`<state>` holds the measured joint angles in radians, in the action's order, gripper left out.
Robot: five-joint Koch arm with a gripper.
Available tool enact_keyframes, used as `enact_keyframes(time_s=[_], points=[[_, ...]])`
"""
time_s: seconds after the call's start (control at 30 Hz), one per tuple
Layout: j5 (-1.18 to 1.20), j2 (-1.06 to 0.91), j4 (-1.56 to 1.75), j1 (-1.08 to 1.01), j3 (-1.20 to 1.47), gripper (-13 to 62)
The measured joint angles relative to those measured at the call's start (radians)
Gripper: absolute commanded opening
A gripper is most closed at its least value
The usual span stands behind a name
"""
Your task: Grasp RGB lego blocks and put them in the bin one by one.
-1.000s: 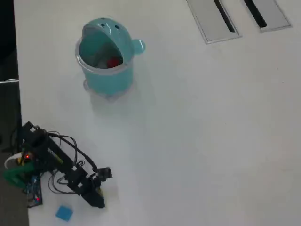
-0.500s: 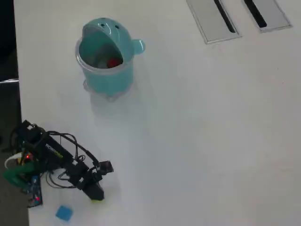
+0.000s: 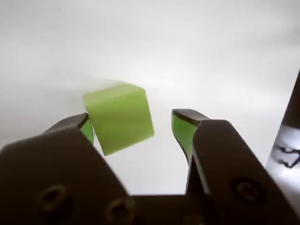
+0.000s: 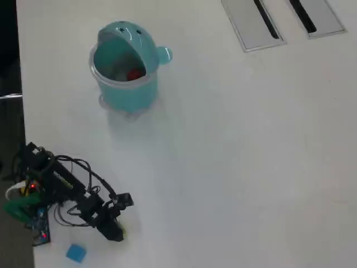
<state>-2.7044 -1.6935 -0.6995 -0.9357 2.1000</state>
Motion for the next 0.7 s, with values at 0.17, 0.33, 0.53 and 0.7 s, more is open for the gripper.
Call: enact_keyframes(time_s=[0.17, 0.33, 0.53, 0.7], points=[[0.0, 0.043, 0.043, 0.0, 0.0, 30.8], [0.0, 0.048, 0.051, 0.006, 0.028, 27.3], [0.014, 0.048, 0.015, 0.011, 0.025, 14.0], [0.094, 0.029, -0.078, 0.097, -0.003, 12.6]])
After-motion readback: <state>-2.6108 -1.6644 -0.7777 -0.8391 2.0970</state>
